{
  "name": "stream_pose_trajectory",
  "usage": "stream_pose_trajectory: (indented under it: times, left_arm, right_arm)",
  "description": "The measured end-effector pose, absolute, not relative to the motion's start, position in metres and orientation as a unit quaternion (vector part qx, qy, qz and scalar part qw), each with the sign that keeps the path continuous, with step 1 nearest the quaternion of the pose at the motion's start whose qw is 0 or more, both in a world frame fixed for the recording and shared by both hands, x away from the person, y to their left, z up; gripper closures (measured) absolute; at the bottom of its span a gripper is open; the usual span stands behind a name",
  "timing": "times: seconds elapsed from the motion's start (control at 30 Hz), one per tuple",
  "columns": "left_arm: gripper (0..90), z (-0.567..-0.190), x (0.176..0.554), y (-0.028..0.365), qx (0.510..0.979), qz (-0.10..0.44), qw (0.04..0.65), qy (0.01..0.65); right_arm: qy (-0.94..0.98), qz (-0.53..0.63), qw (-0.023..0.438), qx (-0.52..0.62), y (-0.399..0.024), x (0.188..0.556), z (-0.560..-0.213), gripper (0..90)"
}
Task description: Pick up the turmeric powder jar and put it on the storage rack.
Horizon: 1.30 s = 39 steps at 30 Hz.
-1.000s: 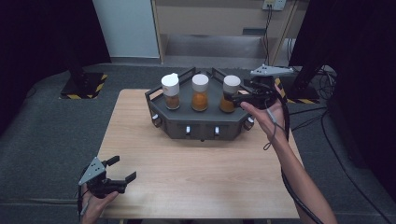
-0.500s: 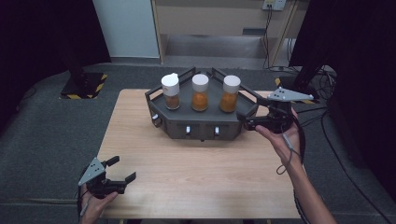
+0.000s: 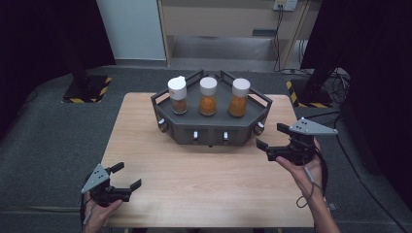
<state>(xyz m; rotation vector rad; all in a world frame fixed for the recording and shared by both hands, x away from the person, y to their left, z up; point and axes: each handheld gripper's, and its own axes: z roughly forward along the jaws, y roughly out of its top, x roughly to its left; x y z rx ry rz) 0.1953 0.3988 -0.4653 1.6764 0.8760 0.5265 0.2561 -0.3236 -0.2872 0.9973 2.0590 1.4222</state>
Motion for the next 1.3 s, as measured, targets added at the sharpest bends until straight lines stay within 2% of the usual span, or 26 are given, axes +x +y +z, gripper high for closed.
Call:
stream_pose_trajectory:
  times: [0.67,1.3]
  left_arm:
    - [0.4,-0.465,0.195,0.399,0.710,0.224,0.554,0.372]
    - [0.3,-0.465,0.195,0.398,0.712,0.223,0.553,0.371]
  right_arm:
    - [0.733,0.494,0.226,0.410,-0.344,0.218,-0.357,6.2]
    - [0.728,0.481,0.233,0.429,-0.350,0.197,-0.393,6.2]
